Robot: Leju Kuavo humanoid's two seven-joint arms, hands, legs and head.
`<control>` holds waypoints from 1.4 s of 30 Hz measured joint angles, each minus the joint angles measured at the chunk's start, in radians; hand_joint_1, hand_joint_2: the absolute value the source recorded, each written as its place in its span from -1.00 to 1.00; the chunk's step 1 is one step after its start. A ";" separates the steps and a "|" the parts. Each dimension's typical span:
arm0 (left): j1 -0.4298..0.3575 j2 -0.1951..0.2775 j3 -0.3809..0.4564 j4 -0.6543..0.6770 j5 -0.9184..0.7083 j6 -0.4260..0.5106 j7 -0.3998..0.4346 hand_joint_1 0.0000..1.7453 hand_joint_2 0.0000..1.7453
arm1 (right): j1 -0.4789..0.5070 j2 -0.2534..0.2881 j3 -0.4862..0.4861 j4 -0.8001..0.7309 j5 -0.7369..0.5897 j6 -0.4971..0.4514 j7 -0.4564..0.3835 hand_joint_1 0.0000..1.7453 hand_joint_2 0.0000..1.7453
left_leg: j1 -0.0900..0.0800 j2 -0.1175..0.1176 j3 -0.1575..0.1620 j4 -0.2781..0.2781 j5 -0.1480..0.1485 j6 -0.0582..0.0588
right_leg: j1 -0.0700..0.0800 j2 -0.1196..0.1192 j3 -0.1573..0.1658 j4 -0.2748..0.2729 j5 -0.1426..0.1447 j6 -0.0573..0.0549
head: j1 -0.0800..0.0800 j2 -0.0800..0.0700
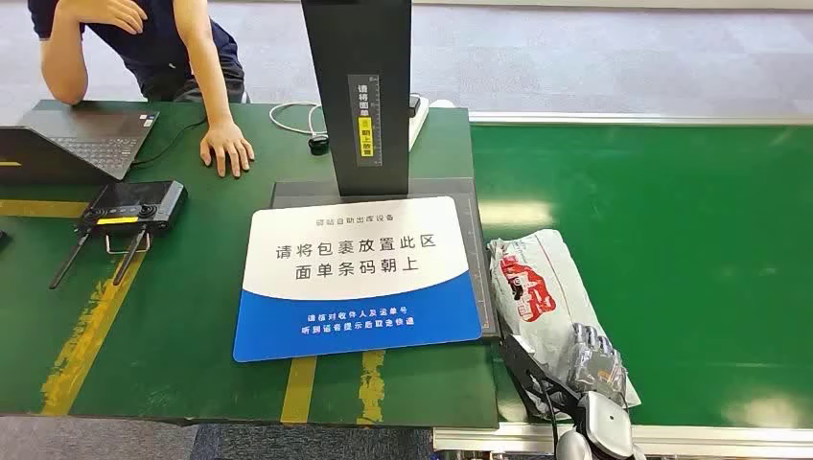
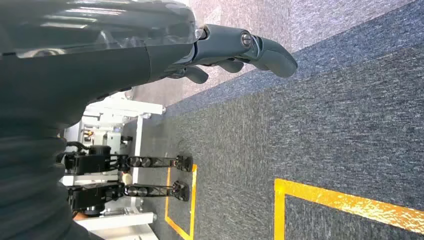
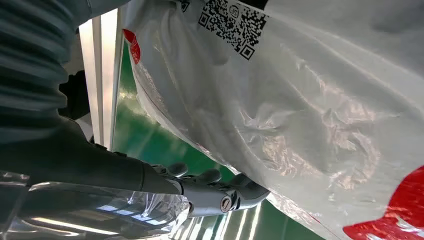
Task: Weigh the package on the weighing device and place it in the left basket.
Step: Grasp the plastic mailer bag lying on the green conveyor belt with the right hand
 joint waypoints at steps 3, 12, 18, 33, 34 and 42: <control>0.000 0.000 -0.001 0.000 0.000 0.000 0.001 -1.00 1.00 | -0.012 0.000 -0.006 0.027 -0.003 -0.016 -0.006 -0.99 1.00 | 0.000 0.000 0.002 0.000 0.000 0.000 | 0.000 0.000 0.002 0.000 0.000 0.000 | 0.000 0.000; 0.000 0.000 -0.006 0.000 0.000 0.000 0.002 -1.00 1.00 | -0.062 0.000 -0.022 0.148 -0.015 -0.070 -0.037 0.44 1.00 | 0.000 0.000 0.008 0.000 0.000 0.002 | 0.000 0.000 0.009 -0.003 0.000 0.002 | 0.000 0.000; 0.000 0.000 -0.007 0.000 0.000 0.000 0.000 -1.00 1.00 | -0.071 0.000 -0.025 0.173 -0.022 -0.085 -0.057 0.89 1.00 | 0.000 0.000 0.008 0.000 0.002 0.006 | -0.001 0.000 0.011 -0.006 0.004 0.005 | 0.000 0.000; 0.000 0.000 -0.007 0.000 0.001 -0.003 -0.005 -1.00 1.00 | -0.090 0.000 -0.032 0.188 -0.047 -0.102 -0.079 0.88 1.00 | 0.000 -0.001 0.007 0.000 0.003 0.007 | -0.001 0.000 0.010 -0.007 0.006 0.006 | 0.000 0.000; 0.000 0.000 -0.007 0.000 0.001 -0.003 -0.005 -1.00 1.00 | -0.090 0.000 -0.032 0.189 -0.048 -0.102 -0.079 0.88 1.00 | 0.000 -0.001 0.007 0.000 0.003 0.007 | -0.001 0.000 0.010 -0.007 0.005 0.006 | 0.000 0.000; 0.000 0.000 -0.008 0.000 0.000 -0.008 -0.005 -1.00 1.00 | -0.093 0.000 -0.032 0.191 -0.049 -0.102 -0.079 0.90 1.00 | 0.000 -0.001 0.006 0.000 0.003 0.007 | -0.001 0.000 0.010 -0.007 0.005 0.006 | 0.000 0.000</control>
